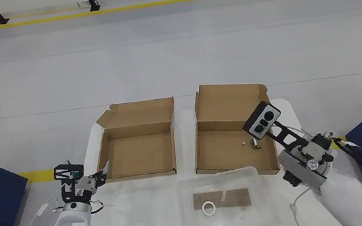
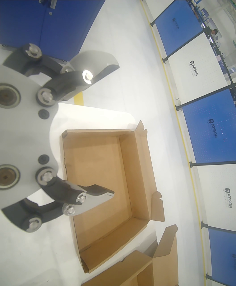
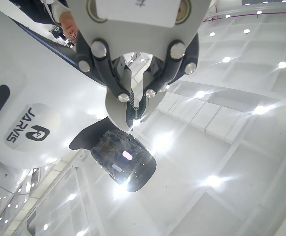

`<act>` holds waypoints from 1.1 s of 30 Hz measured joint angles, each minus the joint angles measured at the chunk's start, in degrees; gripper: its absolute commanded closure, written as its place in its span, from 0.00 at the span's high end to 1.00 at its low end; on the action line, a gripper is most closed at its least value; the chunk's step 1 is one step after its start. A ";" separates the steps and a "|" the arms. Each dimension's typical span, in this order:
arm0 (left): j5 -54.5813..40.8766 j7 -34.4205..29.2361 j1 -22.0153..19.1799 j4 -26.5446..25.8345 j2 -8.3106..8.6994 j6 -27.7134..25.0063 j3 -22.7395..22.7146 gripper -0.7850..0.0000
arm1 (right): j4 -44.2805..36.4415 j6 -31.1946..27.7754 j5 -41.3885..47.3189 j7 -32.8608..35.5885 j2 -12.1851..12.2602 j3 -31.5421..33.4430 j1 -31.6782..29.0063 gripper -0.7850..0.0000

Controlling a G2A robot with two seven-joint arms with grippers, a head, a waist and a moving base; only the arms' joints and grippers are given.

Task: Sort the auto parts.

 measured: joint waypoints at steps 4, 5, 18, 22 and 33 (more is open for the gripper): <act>0.00 0.00 0.00 0.00 0.00 0.00 0.00 1.00 | -0.15 0.13 -0.76 -0.55 -0.41 0.41 0.06 0.00; 0.00 0.00 0.00 0.00 0.00 0.00 0.00 1.00 | -0.14 0.23 -1.15 -0.79 -0.52 0.53 0.05 0.00; 0.00 0.00 0.00 0.00 0.00 0.00 0.00 1.00 | -0.10 -0.46 -4.50 -5.46 -1.80 0.93 -0.32 0.00; 0.00 0.00 0.00 0.00 0.00 0.00 0.00 1.00 | 0.01 -0.57 -4.46 -6.97 -2.25 0.77 -0.39 0.00; 0.00 0.00 0.00 0.00 0.00 0.00 0.00 1.00 | -0.15 -0.76 -3.59 -7.60 -2.99 0.42 -0.40 0.00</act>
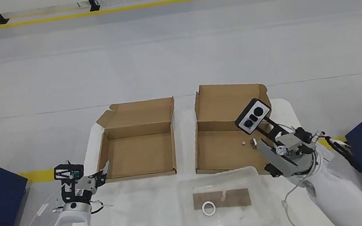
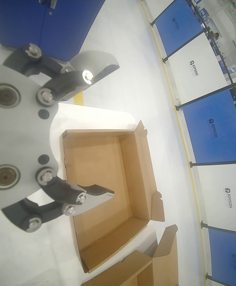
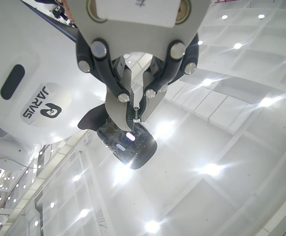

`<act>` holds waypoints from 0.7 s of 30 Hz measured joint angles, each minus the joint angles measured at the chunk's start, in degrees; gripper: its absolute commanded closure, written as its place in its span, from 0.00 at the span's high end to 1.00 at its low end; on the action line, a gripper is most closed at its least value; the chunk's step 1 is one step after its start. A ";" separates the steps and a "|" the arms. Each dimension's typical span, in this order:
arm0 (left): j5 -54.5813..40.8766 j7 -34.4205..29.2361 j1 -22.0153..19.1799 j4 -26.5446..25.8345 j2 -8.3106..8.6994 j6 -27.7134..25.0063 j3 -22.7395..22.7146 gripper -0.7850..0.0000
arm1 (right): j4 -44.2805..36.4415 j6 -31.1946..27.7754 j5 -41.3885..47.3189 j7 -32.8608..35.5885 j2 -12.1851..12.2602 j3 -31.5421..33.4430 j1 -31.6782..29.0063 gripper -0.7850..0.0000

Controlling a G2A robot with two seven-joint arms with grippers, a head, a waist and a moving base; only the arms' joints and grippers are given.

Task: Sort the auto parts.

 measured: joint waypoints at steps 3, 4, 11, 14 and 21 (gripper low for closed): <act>0.00 0.00 0.00 0.00 0.00 0.00 0.00 1.00 | 0.00 0.00 -0.01 0.00 0.00 0.00 0.00 0.00; 0.00 0.00 0.00 0.00 0.00 0.00 0.00 1.00 | 0.00 0.00 -0.01 -0.01 0.00 0.00 0.00 0.00; 0.00 0.00 0.00 0.00 0.00 0.00 0.00 1.00 | -1.78 0.14 3.18 -2.16 -0.73 0.17 -1.04 0.00; 0.00 0.00 0.00 0.00 0.00 0.00 0.00 1.00 | -2.09 0.58 4.30 -2.23 -1.06 0.32 -1.18 0.00; 0.00 0.00 0.00 0.00 0.00 0.00 0.00 1.00 | -2.77 1.03 5.00 -2.58 -1.77 0.80 -1.37 0.00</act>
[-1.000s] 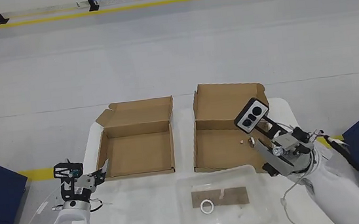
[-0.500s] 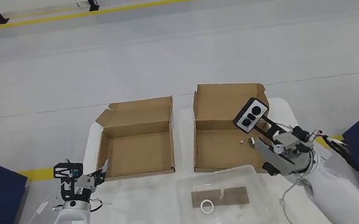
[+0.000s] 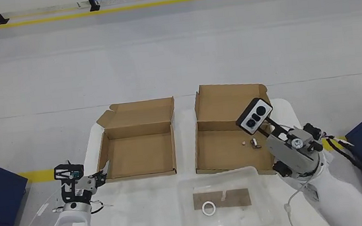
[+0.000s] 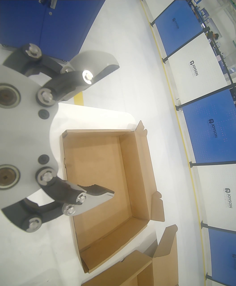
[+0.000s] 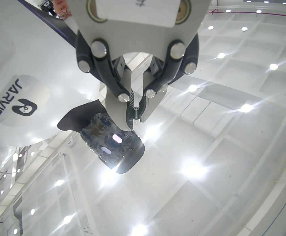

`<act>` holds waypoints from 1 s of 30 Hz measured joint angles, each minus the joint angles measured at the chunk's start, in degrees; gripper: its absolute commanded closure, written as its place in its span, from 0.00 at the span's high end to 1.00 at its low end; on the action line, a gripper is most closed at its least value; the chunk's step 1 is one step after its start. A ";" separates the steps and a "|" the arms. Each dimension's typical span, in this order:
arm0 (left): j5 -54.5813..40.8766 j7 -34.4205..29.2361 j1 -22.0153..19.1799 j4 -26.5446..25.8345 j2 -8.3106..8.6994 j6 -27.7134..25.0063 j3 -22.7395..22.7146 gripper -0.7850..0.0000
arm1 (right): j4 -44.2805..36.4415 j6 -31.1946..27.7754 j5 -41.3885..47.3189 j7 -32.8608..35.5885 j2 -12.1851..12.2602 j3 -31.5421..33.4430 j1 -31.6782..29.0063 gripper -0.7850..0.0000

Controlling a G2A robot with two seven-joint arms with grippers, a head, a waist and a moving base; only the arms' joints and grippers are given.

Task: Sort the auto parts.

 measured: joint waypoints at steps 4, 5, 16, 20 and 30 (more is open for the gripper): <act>0.00 0.00 0.00 0.00 0.00 0.00 0.00 1.00 | -0.15 -0.46 -1.03 -0.41 -0.31 0.69 -0.25 0.00; 0.00 0.00 0.00 0.00 0.00 0.00 0.00 1.00 | -0.18 -0.40 -1.29 -0.44 -0.40 0.90 -0.32 0.00; 0.00 0.00 0.00 0.00 0.00 0.00 0.00 1.00 | -1.15 0.75 -2.29 -0.17 -1.08 2.28 -0.72 0.00; 0.00 0.00 0.00 0.00 0.00 0.00 0.00 1.00 | -1.13 0.73 -2.29 -0.17 -1.08 2.27 -0.71 0.00; 0.00 0.00 0.00 0.00 0.00 0.00 0.00 1.00 | -1.13 0.73 -2.29 -0.18 -1.08 2.27 -0.71 0.00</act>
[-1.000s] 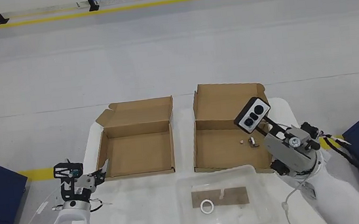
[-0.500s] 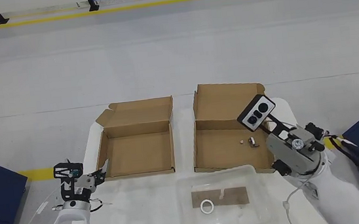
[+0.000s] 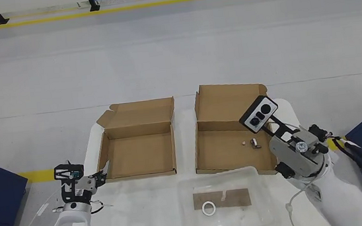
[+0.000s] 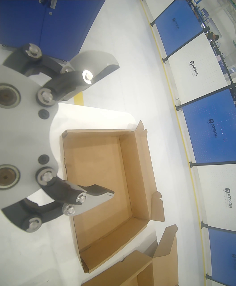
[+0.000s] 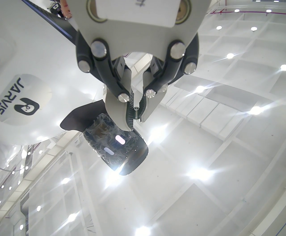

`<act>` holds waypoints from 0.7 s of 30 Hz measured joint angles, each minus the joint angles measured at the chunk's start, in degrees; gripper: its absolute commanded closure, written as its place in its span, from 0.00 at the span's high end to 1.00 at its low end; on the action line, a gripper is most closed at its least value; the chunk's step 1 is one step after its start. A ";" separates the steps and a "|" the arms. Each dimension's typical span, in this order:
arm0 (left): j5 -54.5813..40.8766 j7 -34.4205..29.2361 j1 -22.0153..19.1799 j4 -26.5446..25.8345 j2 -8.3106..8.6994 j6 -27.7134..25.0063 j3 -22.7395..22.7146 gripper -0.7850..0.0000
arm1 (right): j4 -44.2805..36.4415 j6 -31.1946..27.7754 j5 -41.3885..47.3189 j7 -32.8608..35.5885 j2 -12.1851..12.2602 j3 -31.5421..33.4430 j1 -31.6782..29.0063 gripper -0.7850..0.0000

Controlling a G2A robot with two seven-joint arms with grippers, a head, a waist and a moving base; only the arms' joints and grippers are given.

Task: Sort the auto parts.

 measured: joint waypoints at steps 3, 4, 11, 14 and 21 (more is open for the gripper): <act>0.00 0.00 0.00 0.00 0.00 0.00 0.00 1.00 | 0.00 0.00 0.00 0.00 0.00 0.00 0.00 0.00; 0.00 0.00 0.00 0.00 0.00 0.00 0.00 1.00 | 0.00 0.00 0.00 0.00 0.00 0.00 0.00 0.00; 0.00 0.00 0.00 0.00 0.00 0.00 0.00 1.00 | 0.00 0.00 0.00 0.00 0.00 0.00 0.00 0.00; 0.00 0.00 0.00 0.00 0.00 0.00 0.00 1.00 | -0.01 -0.01 -0.01 -0.02 0.00 0.01 0.00 0.00; 0.00 0.00 0.00 0.00 0.00 0.00 0.00 1.00 | -0.41 0.76 -10.51 -4.17 0.36 3.18 -0.81 0.00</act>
